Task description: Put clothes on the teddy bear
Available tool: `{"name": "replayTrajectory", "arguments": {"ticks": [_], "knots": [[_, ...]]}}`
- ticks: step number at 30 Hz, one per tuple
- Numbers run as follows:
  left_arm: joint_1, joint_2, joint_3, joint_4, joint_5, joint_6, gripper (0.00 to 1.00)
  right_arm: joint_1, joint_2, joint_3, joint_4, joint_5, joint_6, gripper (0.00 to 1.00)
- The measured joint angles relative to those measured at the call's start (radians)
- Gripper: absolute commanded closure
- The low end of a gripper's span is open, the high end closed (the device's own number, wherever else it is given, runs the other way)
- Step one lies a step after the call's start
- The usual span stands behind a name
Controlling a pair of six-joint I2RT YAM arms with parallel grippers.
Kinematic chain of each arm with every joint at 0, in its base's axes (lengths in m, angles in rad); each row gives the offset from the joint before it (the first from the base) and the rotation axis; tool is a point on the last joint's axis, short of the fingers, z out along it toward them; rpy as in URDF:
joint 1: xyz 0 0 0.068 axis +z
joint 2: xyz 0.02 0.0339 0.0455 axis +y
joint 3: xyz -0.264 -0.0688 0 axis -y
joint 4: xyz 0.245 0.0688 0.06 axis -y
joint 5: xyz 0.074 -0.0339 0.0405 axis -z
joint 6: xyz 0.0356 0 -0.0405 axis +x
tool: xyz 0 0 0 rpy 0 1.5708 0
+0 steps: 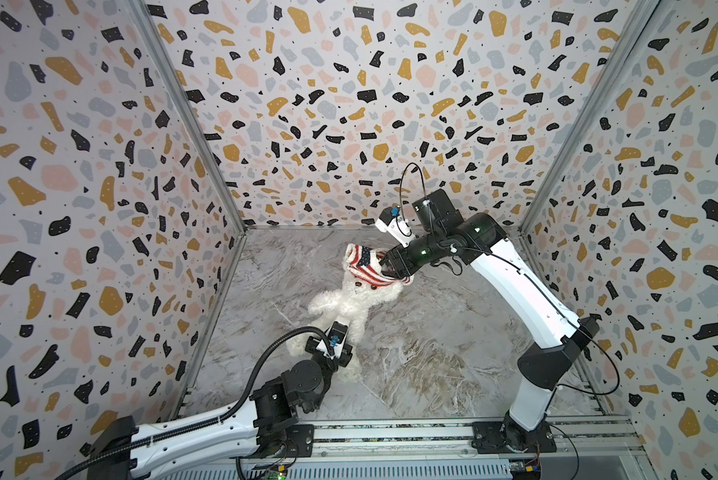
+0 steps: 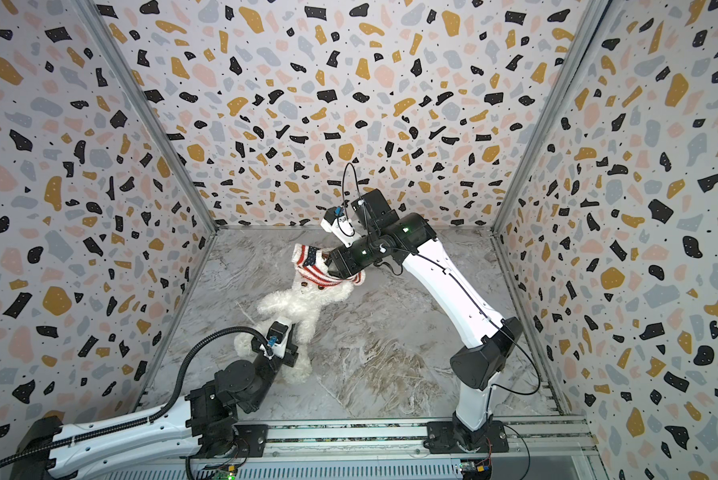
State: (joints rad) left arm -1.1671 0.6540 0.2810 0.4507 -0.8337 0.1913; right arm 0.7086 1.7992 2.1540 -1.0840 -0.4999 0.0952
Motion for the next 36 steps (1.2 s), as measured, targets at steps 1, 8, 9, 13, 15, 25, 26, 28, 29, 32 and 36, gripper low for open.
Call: {"name": "replayTrajectory", "arguments": {"ticks": [1,8,9,13,15,25,26,28,29,32,36], "knots": [[0.0,0.001,0.0,0.0,0.003,0.0,1.0,0.0,0.002,0.0,0.0,-0.009,-0.001,0.54],[-0.001,0.027,0.0,0.0,0.028,0.004,1.0,-0.004,0.008,-0.047,0.003,-0.096,-0.015,0.48],[-0.001,0.032,0.0,0.0,0.034,0.004,1.0,-0.006,0.008,-0.056,0.002,-0.106,-0.02,0.48],[-0.001,0.047,0.0,-0.002,0.051,0.004,1.0,-0.014,0.008,-0.088,0.001,-0.128,-0.034,0.49],[-0.003,0.053,0.0,-0.006,0.055,0.004,1.0,-0.021,0.006,-0.117,0.007,-0.142,-0.038,0.55],[-0.014,0.078,-0.003,-0.019,0.05,0.007,1.0,-0.046,-0.068,-0.294,0.103,-0.233,0.001,0.83],[-0.014,0.083,-0.003,-0.014,0.049,0.007,1.0,-0.05,-0.081,-0.311,0.116,-0.245,0.01,0.83],[-0.014,0.092,-0.003,0.0,0.047,0.008,1.0,-0.057,-0.107,-0.343,0.146,-0.271,0.028,0.89],[-0.014,0.095,-0.003,0.006,0.047,0.008,1.0,-0.06,-0.12,-0.359,0.161,-0.283,0.039,0.93],[-0.015,0.105,-0.003,0.023,0.047,0.008,0.99,-0.063,-0.155,-0.4,0.205,-0.316,0.069,1.0],[-0.019,0.104,-0.002,0.027,0.063,-0.008,0.44,-0.063,-0.193,-0.429,0.229,-0.314,0.081,1.0]]}}
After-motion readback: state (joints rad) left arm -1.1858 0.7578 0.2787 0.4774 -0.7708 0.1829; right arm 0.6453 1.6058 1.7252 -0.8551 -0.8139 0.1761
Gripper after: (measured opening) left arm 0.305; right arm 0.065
